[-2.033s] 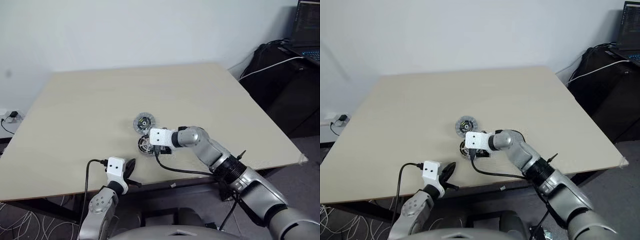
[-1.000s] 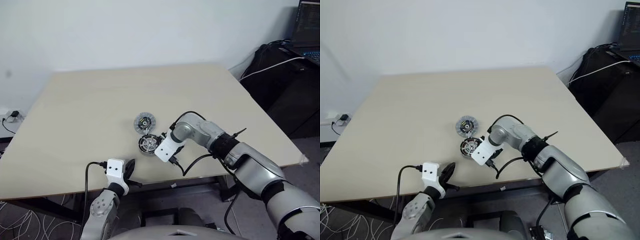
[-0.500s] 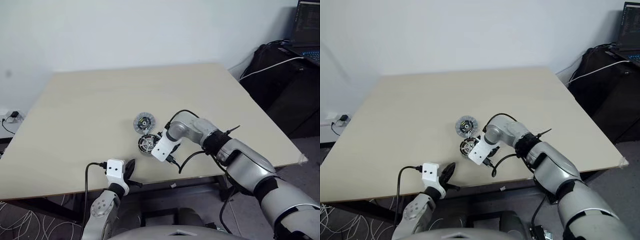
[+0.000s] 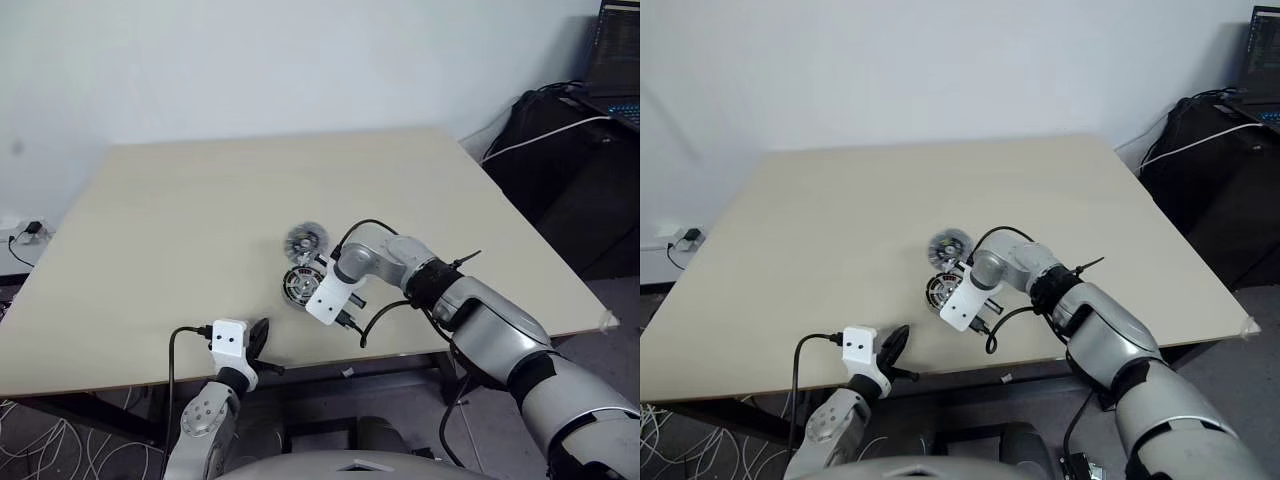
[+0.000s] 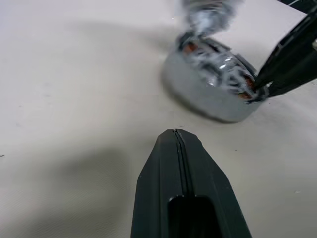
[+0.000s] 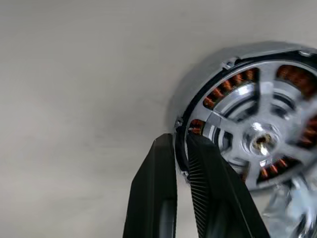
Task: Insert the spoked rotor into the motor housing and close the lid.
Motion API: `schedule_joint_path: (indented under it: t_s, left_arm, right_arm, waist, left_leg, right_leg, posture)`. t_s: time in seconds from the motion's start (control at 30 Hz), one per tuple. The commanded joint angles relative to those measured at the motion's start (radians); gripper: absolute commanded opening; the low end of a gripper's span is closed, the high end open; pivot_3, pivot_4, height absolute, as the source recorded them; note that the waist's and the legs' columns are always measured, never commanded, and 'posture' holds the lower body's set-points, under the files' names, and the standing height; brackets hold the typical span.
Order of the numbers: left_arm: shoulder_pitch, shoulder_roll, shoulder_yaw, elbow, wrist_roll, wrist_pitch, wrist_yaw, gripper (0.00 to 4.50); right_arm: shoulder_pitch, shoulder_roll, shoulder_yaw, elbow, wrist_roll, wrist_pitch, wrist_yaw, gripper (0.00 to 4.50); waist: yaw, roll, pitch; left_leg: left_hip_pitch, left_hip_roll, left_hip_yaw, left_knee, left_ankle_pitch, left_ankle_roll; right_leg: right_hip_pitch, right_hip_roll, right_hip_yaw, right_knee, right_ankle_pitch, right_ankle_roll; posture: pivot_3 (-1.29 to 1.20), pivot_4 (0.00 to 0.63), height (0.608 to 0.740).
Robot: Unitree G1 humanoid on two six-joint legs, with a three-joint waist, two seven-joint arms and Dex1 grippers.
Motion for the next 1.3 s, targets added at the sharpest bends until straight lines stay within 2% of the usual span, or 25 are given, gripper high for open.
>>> schedule_joint_path:
  t_s: [0.03,0.5,0.87,1.03,1.13,1.27,1.3]
  left_arm:
    - [-0.015,-0.004,-0.008,-0.012,-0.007,-0.021,-0.007,0.00]
    - [-0.015,-0.004,-0.005,-0.013,-0.010,-0.020,-0.007,0.00]
    - [-0.035,-0.006,-0.006,0.007,-0.013,-0.019,-0.016,0.00]
    - [-0.042,-0.008,-0.008,0.015,-0.013,-0.018,-0.021,0.00]
    - [-0.043,-0.010,-0.008,0.018,-0.014,-0.017,-0.021,0.00]
    - [-0.042,-0.012,-0.007,0.022,-0.016,-0.016,-0.022,0.00]
    - [-0.042,-0.012,-0.007,0.022,-0.016,-0.016,-0.023,0.00]
  right_arm:
    - [-0.002,-0.010,-0.022,-0.022,0.006,0.002,0.005,0.11]
    - [0.011,-0.008,-0.066,-0.049,0.045,0.058,-0.004,0.11]
    - [0.111,-0.144,-0.207,-0.325,0.184,0.236,0.114,0.11]
    - [0.256,-0.180,-0.298,-0.567,0.308,0.547,0.236,0.11]
    - [0.349,-0.181,-0.341,-0.746,0.374,0.874,0.309,0.11]
    - [0.390,-0.207,-0.348,-0.931,0.425,1.177,0.350,0.11]
    - [0.389,-0.215,-0.344,-0.958,0.434,1.225,0.347,0.11]
  waist:
    - [0.000,0.000,0.000]
    - [0.000,0.000,0.000]
    - [0.002,-0.001,0.001]
    - [0.004,-0.001,0.001]
    - [0.006,-0.001,0.001]
    - [0.008,-0.001,0.001]
    - [0.008,-0.002,0.001]
  left_leg:
    - [0.000,0.000,0.000,0.000,0.000,0.000]
    - [0.003,0.000,0.000,0.000,0.000,0.000]
    - [0.002,0.000,0.000,0.000,0.000,0.000]
    - [0.001,0.001,0.000,-0.001,0.000,0.001]
    - [0.000,0.001,0.000,0.000,0.000,0.001]
    - [-0.004,0.001,0.000,0.002,0.000,0.001]
    - [-0.004,0.001,-0.001,0.003,-0.001,0.000]
  right_leg:
    - [0.000,0.000,0.000,0.000,0.000,0.000]
    - [0.003,0.000,0.000,0.000,0.000,0.000]
    - [0.002,0.000,0.000,0.000,0.000,0.000]
    - [0.002,0.000,0.000,-0.001,0.000,0.000]
    - [0.001,0.000,0.000,-0.001,0.000,0.000]
    - [-0.002,-0.001,-0.001,-0.001,0.000,0.001]
    - [-0.002,-0.001,-0.001,-0.001,-0.003,0.006]
  posture:
    - [0.00,0.000,0.740]
    - [0.00,0.000,0.740]
    - [0.00,0.000,0.740]
    - [0.00,0.000,0.740]
    - [0.00,0.000,0.740]
    - [0.00,0.000,0.740]
    - [0.00,0.000,0.740]
